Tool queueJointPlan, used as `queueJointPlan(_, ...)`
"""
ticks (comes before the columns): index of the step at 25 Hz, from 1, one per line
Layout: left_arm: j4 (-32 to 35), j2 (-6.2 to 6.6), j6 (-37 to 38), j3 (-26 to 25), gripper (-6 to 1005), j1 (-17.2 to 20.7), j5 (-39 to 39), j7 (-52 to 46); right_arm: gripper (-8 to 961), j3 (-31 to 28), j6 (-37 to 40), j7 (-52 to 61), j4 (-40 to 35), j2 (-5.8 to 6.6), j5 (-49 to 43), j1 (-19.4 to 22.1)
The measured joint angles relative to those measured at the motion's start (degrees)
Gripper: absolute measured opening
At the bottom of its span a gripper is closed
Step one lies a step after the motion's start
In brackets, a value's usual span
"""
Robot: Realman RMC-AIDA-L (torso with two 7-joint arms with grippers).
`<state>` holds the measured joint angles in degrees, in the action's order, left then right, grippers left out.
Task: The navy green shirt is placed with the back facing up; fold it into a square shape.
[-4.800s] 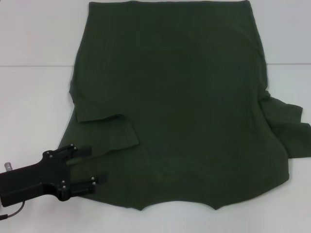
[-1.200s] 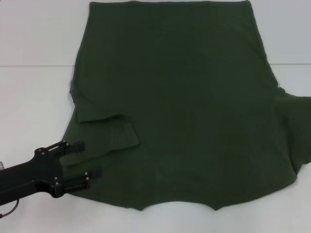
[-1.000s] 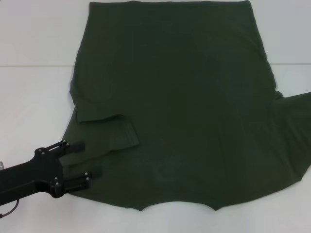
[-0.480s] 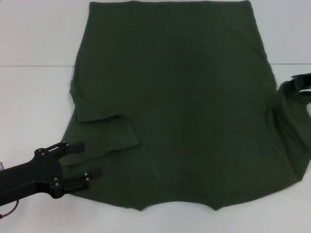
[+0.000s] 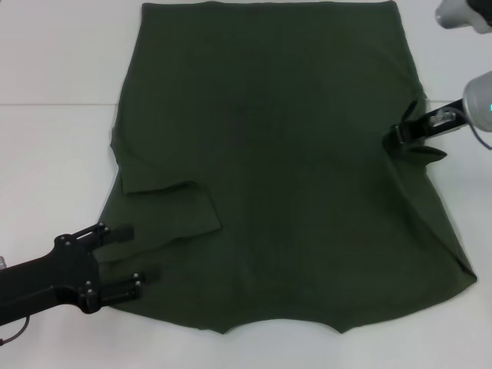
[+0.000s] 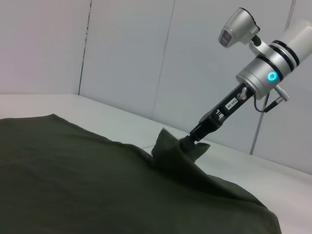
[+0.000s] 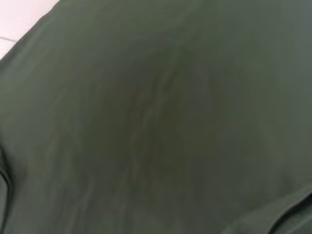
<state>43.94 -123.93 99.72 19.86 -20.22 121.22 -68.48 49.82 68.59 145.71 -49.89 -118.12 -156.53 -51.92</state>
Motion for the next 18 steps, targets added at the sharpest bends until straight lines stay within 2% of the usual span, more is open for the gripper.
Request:
queueJointPlan(6, 0.0, 0.0, -0.25, 0.07, 841, -0.09, -0.01, 0.01, 46, 0.36, 0.58, -0.47, 0.03, -0.18, 2.9, -0.02)
queueJointPlan(10, -0.13, 0.0, -0.39, 0.03, 837, -0.17, 0.0, 0.13, 236, 0.19, 0.67, -0.61, 0.06, 0.31, 4.69, 0.64)
queueJointPlan(15, -0.18, 0.01, -0.54, 0.0, 833, -0.17, -0.12, 0.04, 420, -0.18, 1.43, -0.77, 0.06, 0.74, 5.45, 1.22)
queueJointPlan(18, -0.24, 0.07, -0.57, -0.27, 830, -0.19, -0.23, -0.45, 541, -0.76, 2.09, -2.02, -0.28, 1.17, 8.13, 3.09)
